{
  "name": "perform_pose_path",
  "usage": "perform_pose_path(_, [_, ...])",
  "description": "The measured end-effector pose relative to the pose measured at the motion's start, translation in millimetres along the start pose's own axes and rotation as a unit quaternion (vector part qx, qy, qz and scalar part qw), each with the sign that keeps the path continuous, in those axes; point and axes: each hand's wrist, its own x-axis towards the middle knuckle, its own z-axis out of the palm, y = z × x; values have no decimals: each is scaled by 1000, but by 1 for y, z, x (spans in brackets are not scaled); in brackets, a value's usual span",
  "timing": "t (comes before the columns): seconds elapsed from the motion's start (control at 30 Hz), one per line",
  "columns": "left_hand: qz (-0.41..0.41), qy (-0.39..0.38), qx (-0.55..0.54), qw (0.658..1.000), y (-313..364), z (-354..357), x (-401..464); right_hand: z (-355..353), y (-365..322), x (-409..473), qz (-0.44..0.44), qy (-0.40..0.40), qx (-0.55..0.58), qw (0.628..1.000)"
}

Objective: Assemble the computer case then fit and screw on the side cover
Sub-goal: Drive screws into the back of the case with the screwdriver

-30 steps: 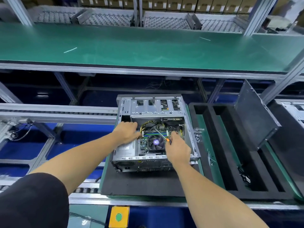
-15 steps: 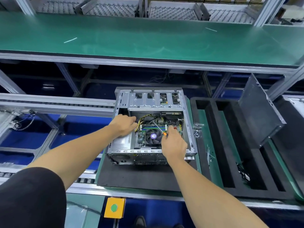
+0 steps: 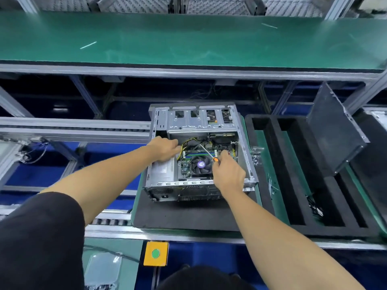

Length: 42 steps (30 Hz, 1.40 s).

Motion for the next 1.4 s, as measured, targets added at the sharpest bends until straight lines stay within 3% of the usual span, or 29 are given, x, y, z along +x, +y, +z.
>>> perform_pose_path(0.13, [48, -44, -40, 997, -11, -3, -12, 3, 2, 1, -8, -2, -14, 1000])
perform_pose_path(0.23, [126, -109, 12, 986, -19, -5, -26, 3, 2, 3, -16, -18, -22, 999])
perform_pose_path(0.33, [120, -149, 30, 981, -19, -8, -33, -1, -1, 6, -21, -67, -9, 997])
perform_pose_path(0.57, [11, -60, 87, 994, 20, -13, -19, 3, -39, -14, -131, -28, 21, 991])
perform_pose_path(0.7, [-33, -40, 49, 997, 21, -14, -12, 15, -55, -22, -169, -48, -20, 984])
perform_pose_path(0.97, [14, 3, 25, 1000, 6, -7, -6, 22, -52, -16, -165, -48, -37, 984])
perform_pose_path(1.4, [82, 5, -49, 995, 0, 1, 6, 24, -51, -17, -155, -40, -52, 986])
